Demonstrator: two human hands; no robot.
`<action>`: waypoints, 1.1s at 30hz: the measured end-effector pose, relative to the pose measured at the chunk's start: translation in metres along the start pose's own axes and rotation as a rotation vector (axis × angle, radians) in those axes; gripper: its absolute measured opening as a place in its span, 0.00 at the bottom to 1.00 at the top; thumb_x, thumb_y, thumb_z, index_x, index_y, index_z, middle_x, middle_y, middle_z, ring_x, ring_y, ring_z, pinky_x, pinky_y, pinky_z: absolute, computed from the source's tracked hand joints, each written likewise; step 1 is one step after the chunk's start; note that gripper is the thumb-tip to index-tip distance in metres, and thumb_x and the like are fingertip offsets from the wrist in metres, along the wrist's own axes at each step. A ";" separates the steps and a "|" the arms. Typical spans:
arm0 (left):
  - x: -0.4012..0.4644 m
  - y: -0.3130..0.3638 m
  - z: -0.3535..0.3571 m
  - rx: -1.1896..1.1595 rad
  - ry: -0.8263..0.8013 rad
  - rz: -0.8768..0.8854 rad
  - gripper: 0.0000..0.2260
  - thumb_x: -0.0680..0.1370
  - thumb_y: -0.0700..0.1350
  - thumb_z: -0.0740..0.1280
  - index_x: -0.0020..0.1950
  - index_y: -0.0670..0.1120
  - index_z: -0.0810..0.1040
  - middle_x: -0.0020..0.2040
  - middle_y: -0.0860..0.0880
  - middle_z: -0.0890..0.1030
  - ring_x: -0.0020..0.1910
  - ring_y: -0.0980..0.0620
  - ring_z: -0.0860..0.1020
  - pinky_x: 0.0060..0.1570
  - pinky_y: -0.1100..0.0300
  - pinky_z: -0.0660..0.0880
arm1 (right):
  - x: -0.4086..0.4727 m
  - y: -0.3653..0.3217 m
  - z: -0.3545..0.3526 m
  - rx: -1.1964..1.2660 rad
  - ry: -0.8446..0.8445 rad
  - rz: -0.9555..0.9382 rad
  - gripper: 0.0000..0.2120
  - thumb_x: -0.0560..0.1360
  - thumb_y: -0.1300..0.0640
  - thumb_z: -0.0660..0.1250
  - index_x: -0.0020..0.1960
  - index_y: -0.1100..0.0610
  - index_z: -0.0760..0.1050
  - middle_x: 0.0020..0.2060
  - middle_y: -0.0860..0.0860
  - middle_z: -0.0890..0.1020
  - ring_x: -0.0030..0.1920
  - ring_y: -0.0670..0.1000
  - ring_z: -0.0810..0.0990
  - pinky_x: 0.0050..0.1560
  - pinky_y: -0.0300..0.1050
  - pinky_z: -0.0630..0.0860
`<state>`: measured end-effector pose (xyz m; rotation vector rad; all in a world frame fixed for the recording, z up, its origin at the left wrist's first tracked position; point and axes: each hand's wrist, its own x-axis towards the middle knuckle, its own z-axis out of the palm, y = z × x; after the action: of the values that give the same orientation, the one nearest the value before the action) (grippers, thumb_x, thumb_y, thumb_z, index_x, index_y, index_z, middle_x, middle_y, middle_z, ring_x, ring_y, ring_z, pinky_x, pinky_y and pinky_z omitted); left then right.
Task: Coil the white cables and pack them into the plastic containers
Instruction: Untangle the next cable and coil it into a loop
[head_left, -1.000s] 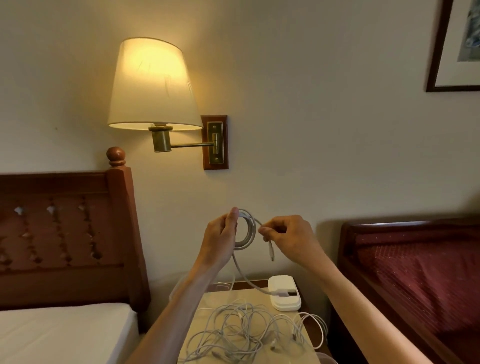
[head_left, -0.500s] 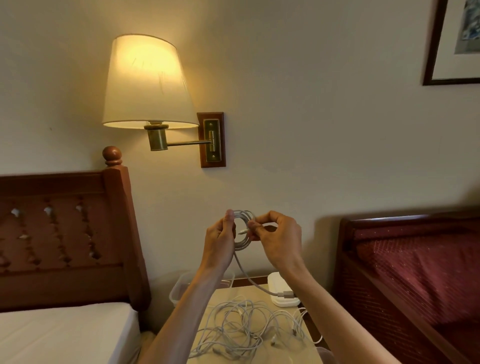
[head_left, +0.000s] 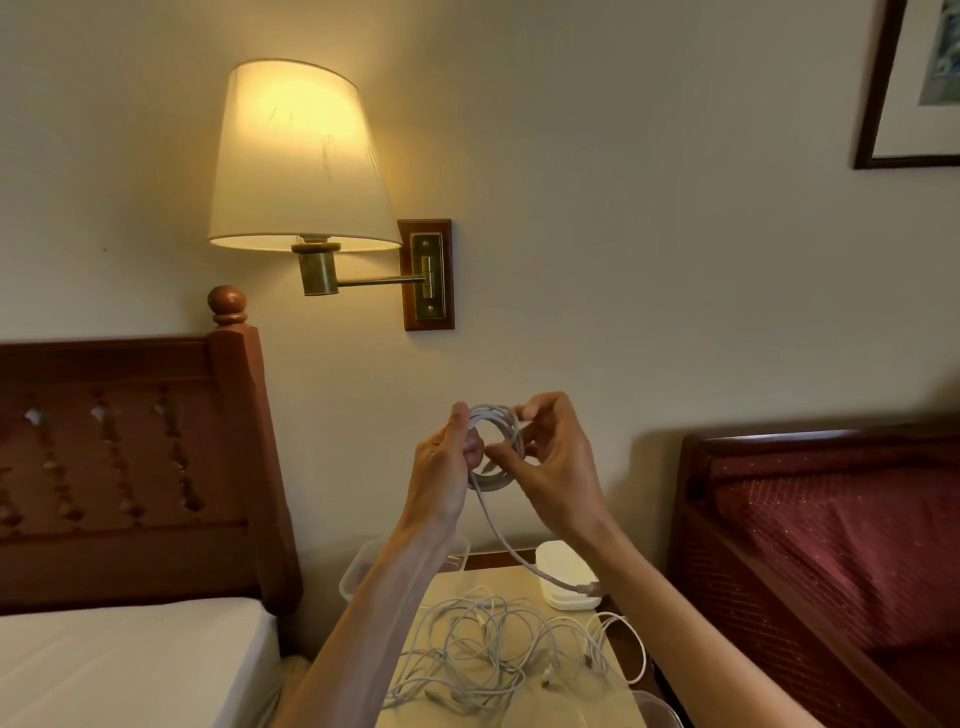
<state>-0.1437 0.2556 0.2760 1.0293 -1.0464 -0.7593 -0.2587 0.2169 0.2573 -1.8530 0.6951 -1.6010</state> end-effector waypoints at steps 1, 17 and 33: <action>0.001 0.000 -0.002 0.001 0.001 -0.003 0.18 0.83 0.53 0.55 0.43 0.46 0.78 0.39 0.45 0.72 0.40 0.52 0.70 0.40 0.60 0.66 | 0.001 0.000 -0.003 0.067 -0.083 0.040 0.16 0.73 0.63 0.73 0.52 0.56 0.67 0.47 0.57 0.82 0.44 0.58 0.82 0.47 0.58 0.81; 0.007 -0.001 -0.005 -0.140 -0.032 -0.146 0.18 0.83 0.55 0.55 0.37 0.49 0.69 0.25 0.56 0.64 0.30 0.55 0.63 0.40 0.55 0.62 | -0.009 0.009 -0.020 0.011 -0.216 0.118 0.15 0.74 0.69 0.69 0.51 0.56 0.66 0.44 0.54 0.85 0.45 0.52 0.86 0.46 0.44 0.81; 0.012 -0.019 -0.006 -0.135 0.097 -0.179 0.20 0.83 0.57 0.56 0.33 0.50 0.65 0.30 0.52 0.65 0.34 0.51 0.61 0.41 0.53 0.57 | -0.036 0.007 -0.032 0.600 0.098 0.569 0.08 0.76 0.61 0.66 0.45 0.63 0.83 0.41 0.58 0.82 0.42 0.53 0.82 0.44 0.42 0.81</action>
<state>-0.1345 0.2403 0.2611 1.0417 -0.8158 -0.9035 -0.2954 0.2348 0.2314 -1.0330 0.6197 -1.3256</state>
